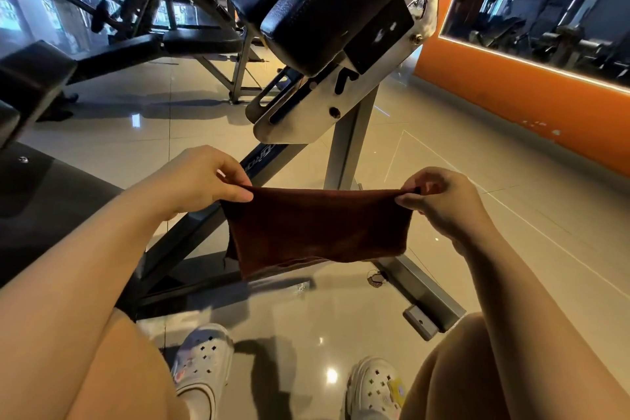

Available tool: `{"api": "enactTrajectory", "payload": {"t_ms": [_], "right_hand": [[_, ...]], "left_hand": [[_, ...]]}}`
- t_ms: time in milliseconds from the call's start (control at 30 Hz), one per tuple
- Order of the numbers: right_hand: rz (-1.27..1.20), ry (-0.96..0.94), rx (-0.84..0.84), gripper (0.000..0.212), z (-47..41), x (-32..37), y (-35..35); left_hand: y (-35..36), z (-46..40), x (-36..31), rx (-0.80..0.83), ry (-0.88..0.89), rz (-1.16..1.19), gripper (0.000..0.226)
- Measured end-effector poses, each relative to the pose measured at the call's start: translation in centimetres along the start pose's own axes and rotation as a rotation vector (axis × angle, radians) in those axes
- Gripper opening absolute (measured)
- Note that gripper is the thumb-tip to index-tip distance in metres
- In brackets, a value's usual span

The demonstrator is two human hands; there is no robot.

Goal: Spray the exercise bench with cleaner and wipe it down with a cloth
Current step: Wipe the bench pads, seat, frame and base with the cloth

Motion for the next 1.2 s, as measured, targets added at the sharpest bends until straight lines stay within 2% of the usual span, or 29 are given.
{"api": "enactTrajectory", "payload": {"t_ms": [67,167,367,433,567,667,733,767,833,900,1000,1067,1200], "right_hand": [[-0.025,-0.002,0.034,0.016,0.0,0.1,0.1],[-0.19,0.081,0.169,0.014,0.4,-0.4,0.9],[-0.417,0.182,0.272,0.017,0.7,-0.4,0.6],[-0.447,0.204,0.299,0.02,0.9,-0.4,0.8],[-0.337,0.199,0.346,0.03,1.3,-0.3,2.1],[-0.136,0.185,0.323,0.034,1.1,-0.8,2.5],[0.015,0.185,0.285,0.023,0.9,-1.2,2.4],[0.015,0.195,0.264,0.015,0.9,-1.4,2.2],[-0.103,0.192,0.26,0.008,0.9,-1.2,1.8],[-0.293,0.174,0.335,0.007,1.3,-0.4,1.9],[-0.501,0.224,0.41,0.022,2.0,0.4,2.3],[-0.524,0.258,0.378,0.025,2.0,0.2,2.4],[-0.491,0.264,0.205,0.007,2.4,0.1,3.5]], "left_hand": [[-0.2,-0.1,0.0,-0.023,0.004,0.019,0.009],[-0.3,0.0,0.5,-0.015,-0.006,0.152,0.02],[-0.5,-0.2,1.4,0.02,-0.026,0.356,0.029],[-0.5,-0.3,1.9,0.011,-0.041,0.254,0.03],[0.4,-0.6,1.7,0.015,-0.037,-0.169,0.021],[0.3,-0.5,1.0,-0.003,-0.026,-0.226,0.017],[0.4,-0.2,1.1,0.043,-0.027,-0.126,0.017],[0.6,0.1,1.2,0.085,-0.033,-0.037,0.018],[0.6,0.6,1.4,0.148,-0.045,0.166,0.015],[0.3,1.0,1.5,0.157,-0.065,0.361,0.014],[0.2,1.5,1.3,0.163,-0.124,0.652,0.014],[0.6,1.9,1.1,0.153,-0.19,0.743,0.014],[2.9,3.0,-0.7,0.1,-0.327,0.843,0.013]]}}
Point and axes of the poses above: each hand's wrist, its own z-axis away from the middle knuckle, its own y-axis out of the palm, x = y × z, the point moved 9 cm from there along -z, towards the middle knuckle, and after that the axes turned 11 degrees about -z, right-handed, at the moved point
